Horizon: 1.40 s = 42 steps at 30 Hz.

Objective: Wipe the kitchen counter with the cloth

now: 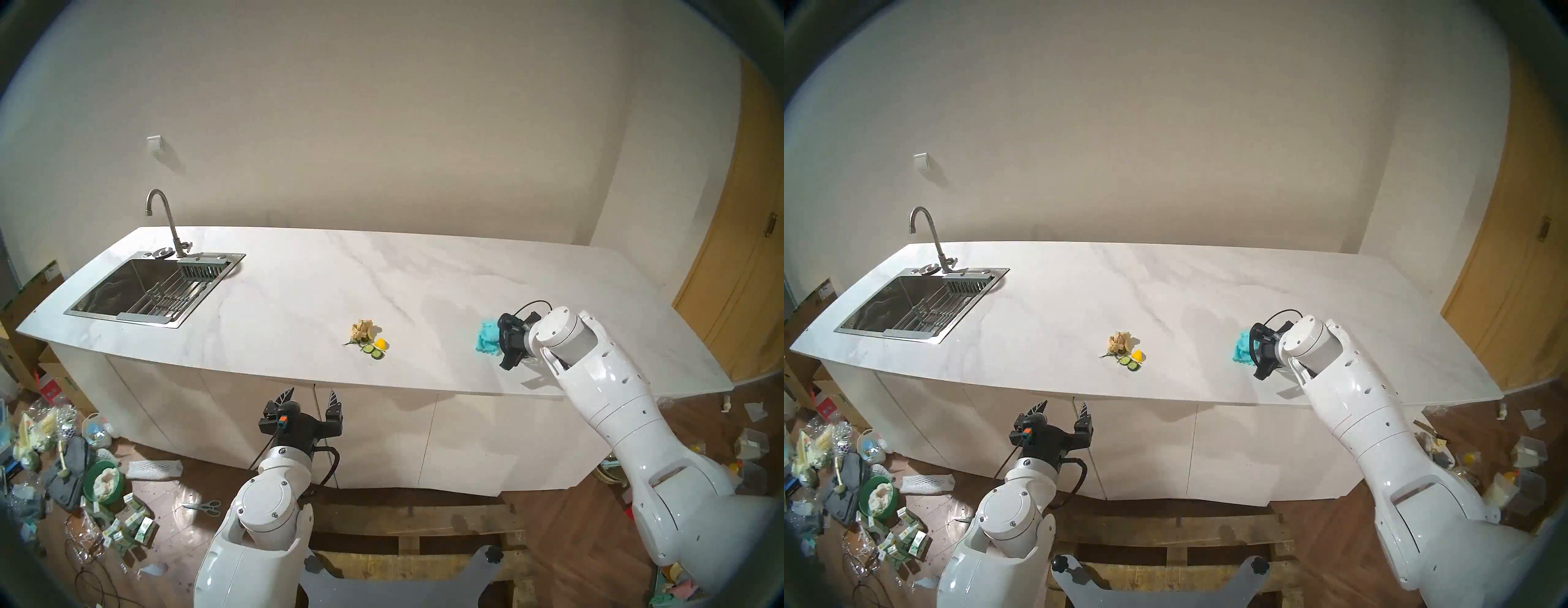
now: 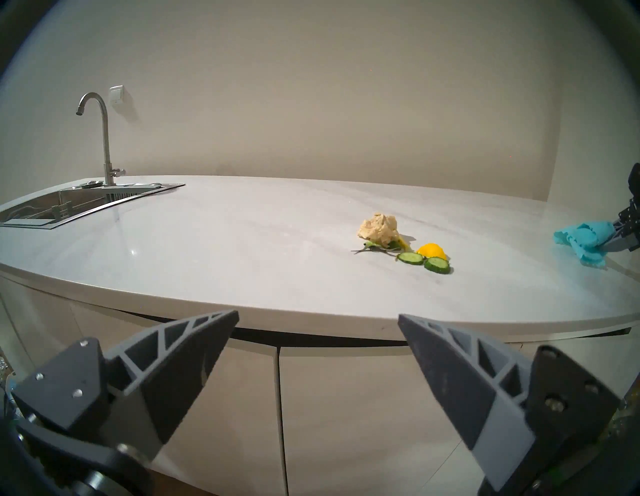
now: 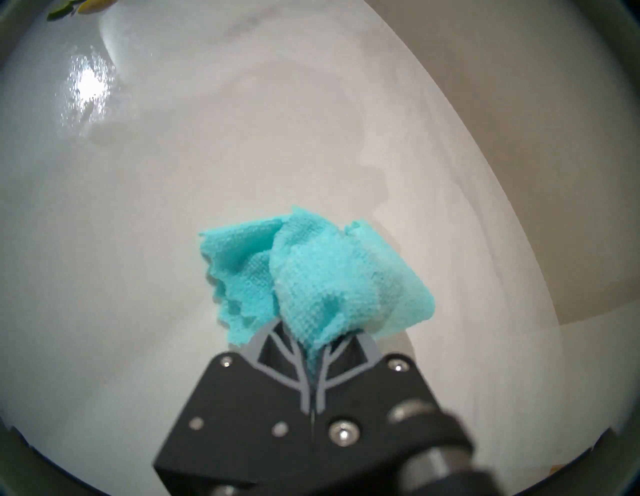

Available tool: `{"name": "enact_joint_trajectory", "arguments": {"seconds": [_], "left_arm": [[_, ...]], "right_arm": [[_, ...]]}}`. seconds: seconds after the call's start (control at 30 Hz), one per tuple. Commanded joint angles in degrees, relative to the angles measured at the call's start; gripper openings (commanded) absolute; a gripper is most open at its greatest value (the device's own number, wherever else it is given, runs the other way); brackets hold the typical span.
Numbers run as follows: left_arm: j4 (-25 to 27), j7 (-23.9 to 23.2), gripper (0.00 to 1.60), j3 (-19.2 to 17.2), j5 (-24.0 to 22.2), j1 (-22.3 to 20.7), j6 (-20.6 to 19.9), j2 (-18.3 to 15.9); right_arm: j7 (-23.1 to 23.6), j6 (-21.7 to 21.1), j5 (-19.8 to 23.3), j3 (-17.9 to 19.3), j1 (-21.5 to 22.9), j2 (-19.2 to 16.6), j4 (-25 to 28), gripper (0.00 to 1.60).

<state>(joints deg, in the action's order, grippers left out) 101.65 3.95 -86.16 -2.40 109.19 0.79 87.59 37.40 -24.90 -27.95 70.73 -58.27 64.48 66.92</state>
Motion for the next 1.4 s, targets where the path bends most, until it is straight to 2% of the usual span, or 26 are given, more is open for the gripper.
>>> {"name": "enact_joint_trajectory", "arguments": {"seconds": [0.0,0.07,0.17,0.3,0.33,0.37,0.4,0.5,0.57,0.6,0.7,0.73,0.8,0.87,0.93,1.0,1.03,1.07,1.17,1.27,1.3,1.33,1.37], "left_arm": [[1.63,-0.13,1.60,0.13,-0.03,-0.26,0.32,0.02],[1.62,-0.13,1.60,0.13,-0.03,-0.27,0.32,0.02],[1.53,-0.11,1.60,0.14,-0.03,-0.32,0.36,0.02],[1.34,-0.08,1.60,0.14,-0.02,-0.42,0.38,0.03],[1.31,-0.07,1.60,0.14,-0.01,-0.44,0.38,0.03],[1.26,-0.07,1.60,0.14,-0.01,-0.46,0.38,0.03],[1.24,-0.06,1.60,0.14,-0.01,-0.47,0.38,0.03],[1.22,-0.06,1.60,0.15,-0.01,-0.49,0.39,0.03],[1.21,-0.05,1.60,0.15,-0.02,-0.49,0.39,0.03],[1.19,-0.05,1.60,0.15,-0.02,-0.50,0.39,0.02],[1.26,-0.04,1.60,0.16,-0.02,-0.47,0.40,0.01],[1.26,-0.04,1.60,0.16,-0.02,-0.47,0.40,0.01],[1.31,-0.05,1.60,0.16,-0.03,-0.45,0.41,0.01],[1.30,-0.04,1.60,0.17,-0.03,-0.45,0.41,0.00],[1.29,-0.03,1.60,0.17,-0.04,-0.46,0.41,0.00],[1.29,-0.03,1.60,0.17,-0.04,-0.46,0.41,0.00],[1.33,-0.03,1.60,0.17,-0.04,-0.44,0.40,-0.01],[1.38,-0.04,1.60,0.18,-0.05,-0.41,0.40,-0.01],[1.40,-0.03,1.60,0.18,-0.05,-0.40,0.40,-0.02],[1.40,-0.03,1.60,0.18,-0.05,-0.40,0.40,-0.02],[1.39,-0.02,1.60,0.18,-0.06,-0.41,0.40,-0.03],[1.40,-0.02,1.60,0.19,-0.06,-0.40,0.40,-0.03],[1.40,-0.02,1.60,0.19,-0.06,-0.40,0.39,-0.03]], "right_arm": [[-3.13,0.92,-0.58,1.27,1.72,-0.14,-0.95,1.60],[-2.42,1.00,-1.17,1.05,0.70,-2.32,1.64,1.60],[1.25,1.28,-1.30,1.24,-1.00,-6.34,5.95,1.60],[5.13,1.80,-2.79,4.20,-2.65,-8.50,8.49,1.60],[6.13,1.91,-3.97,5.93,-3.00,-7.67,8.46,1.60],[7.65,2.04,-3.64,5.42,-3.51,-9.44,9.24,1.60],[8.40,2.08,-4.22,6.70,-4.08,-9.31,9.51,1.60],[9.64,1.03,-3.74,9.57,-5.44,-11.32,11.12,1.60],[8.33,-1.45,-0.21,12.57,-5.66,-11.81,11.49,1.60],[6.80,-2.86,0.62,13.72,-5.21,-11.09,11.15,1.60],[6.62,-4.43,4.05,18.21,-6.63,-9.09,13.12,1.60],[6.62,-4.43,4.05,18.21,-6.63,-9.09,13.12,1.60],[6.80,-5.24,6.89,18.85,-7.65,-8.29,14.84,1.60],[6.74,-7.21,11.19,22.80,-9.24,-4.27,16.54,1.60],[5.59,-8.77,13.62,24.19,-9.58,-2.32,16.93,1.60],[5.09,-9.26,14.69,24.35,-9.86,-2.25,17.29,1.60],[2.43,-10.49,16.01,25.10,-10.63,-0.85,18.54,1.60],[0.43,-9.91,15.06,25.15,-11.49,-0.15,19.85,1.60],[-1.45,-8.27,11.85,24.73,-12.32,1.46,21.01,1.60],[-4.14,-8.62,11.46,25.65,-12.03,3.34,19.48,1.60],[-4.65,-7.29,8.19,25.56,-11.72,3.59,19.03,1.60],[-6.36,-6.27,6.74,26.35,-11.68,4.99,18.56,1.60],[-9.27,-5.48,7.59,27.28,-11.52,5.97,17.67,1.60]]}}
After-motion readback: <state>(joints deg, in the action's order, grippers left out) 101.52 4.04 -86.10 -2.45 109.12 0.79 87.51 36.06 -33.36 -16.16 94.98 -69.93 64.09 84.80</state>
